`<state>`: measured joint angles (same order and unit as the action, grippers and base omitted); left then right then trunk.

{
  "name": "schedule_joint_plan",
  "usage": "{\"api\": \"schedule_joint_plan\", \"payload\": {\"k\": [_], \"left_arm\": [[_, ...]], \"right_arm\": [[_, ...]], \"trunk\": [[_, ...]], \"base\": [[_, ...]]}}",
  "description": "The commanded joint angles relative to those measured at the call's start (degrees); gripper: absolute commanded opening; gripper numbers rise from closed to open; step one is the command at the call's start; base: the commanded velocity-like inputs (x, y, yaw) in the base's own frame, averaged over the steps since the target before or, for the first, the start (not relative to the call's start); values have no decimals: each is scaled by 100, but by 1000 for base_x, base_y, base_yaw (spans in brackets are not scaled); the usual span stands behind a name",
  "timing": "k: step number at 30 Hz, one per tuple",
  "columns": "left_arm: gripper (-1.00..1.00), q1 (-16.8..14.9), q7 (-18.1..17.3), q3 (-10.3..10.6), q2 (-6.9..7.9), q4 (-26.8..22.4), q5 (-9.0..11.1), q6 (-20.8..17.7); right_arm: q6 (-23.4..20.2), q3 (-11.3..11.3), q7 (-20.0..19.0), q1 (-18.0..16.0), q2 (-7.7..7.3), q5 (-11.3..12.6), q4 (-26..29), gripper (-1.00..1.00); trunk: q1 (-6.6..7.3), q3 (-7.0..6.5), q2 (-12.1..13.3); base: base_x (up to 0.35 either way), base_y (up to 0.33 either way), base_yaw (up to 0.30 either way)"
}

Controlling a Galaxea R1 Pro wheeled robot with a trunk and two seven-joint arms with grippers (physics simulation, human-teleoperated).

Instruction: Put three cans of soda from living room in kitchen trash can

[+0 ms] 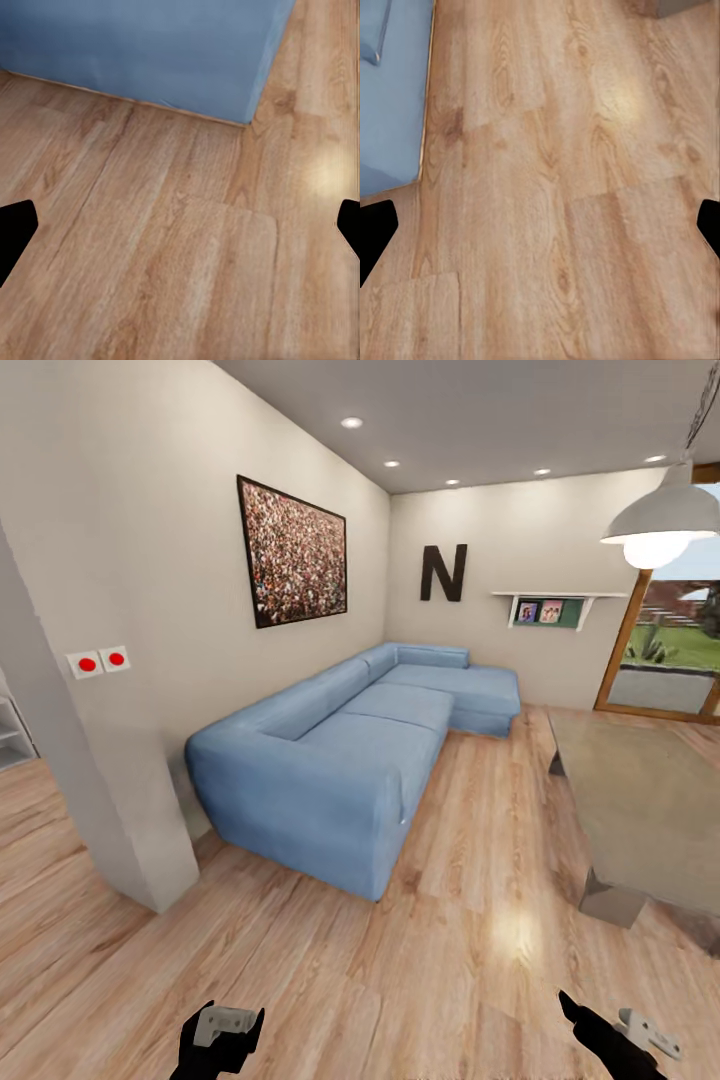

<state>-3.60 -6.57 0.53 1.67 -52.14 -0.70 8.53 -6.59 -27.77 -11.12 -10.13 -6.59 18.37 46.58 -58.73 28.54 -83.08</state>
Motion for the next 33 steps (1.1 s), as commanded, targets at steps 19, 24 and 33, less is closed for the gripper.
{"api": "schedule_joint_plan", "payload": {"k": [19,24,33], "left_arm": [[100,0,-2,2,0,-6,0,0],[100,0,-2,1,0,-7,0,0],[100,0,-1,7,0,-7,0,0]], "right_arm": [[3,-269,22,-1,0,2,0,100],[26,-267,-14,-1,50,-14,22,100],[-18,-301,-22,0,15,-2,12,100]], "trunk": [[0,0,0],[0,2,0],[0,61,0]], "base": [[0,0,-246],[0,0,-129],[0,0,-19]]}}
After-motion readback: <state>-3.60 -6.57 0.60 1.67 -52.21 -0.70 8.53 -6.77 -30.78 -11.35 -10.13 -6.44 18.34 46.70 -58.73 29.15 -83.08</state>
